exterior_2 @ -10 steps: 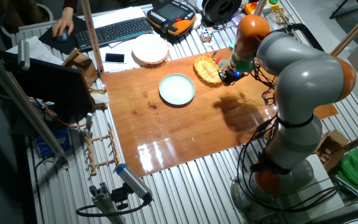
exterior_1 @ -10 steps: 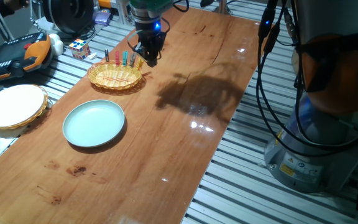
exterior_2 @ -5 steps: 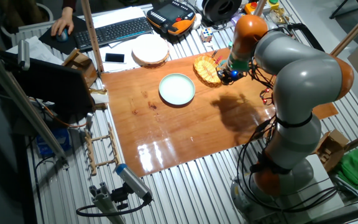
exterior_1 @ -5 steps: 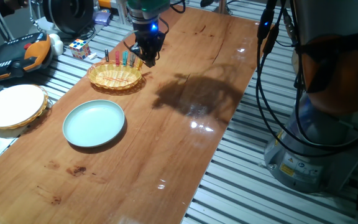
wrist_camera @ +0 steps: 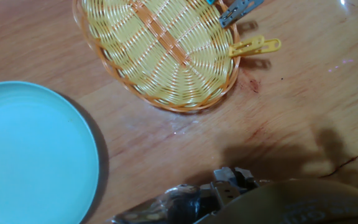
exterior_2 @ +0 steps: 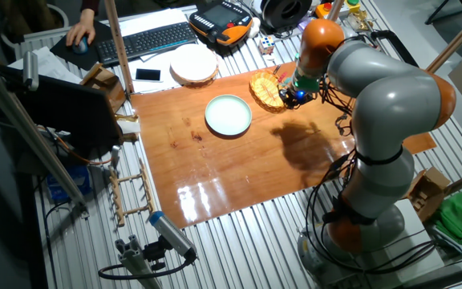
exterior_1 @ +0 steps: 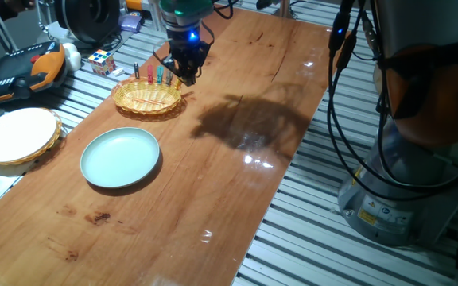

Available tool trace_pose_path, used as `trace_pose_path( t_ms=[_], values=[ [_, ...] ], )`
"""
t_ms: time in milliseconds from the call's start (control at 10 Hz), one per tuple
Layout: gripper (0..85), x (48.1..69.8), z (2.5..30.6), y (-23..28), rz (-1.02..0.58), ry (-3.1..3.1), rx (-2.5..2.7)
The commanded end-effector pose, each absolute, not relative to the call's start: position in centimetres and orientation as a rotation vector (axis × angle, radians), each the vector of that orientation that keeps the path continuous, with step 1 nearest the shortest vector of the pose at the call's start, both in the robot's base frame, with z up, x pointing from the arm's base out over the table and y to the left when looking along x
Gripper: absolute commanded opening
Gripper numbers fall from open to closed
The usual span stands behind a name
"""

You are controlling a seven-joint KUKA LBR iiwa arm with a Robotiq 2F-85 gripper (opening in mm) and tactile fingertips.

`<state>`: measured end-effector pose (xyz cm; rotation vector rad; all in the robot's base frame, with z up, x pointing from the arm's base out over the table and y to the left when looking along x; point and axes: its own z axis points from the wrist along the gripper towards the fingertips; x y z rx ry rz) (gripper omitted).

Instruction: Use a clamp

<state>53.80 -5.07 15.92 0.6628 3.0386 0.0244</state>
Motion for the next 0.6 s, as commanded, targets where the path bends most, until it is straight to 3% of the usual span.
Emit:
trace_pose_path(
  t_ms=[0,500],
  values=[
    [0.7,53.83,15.95,-5.11,0.032,3.042,0.668],
    [0.7,53.86,15.95,-5.1,-0.005,3.048,0.666]
  ],
)
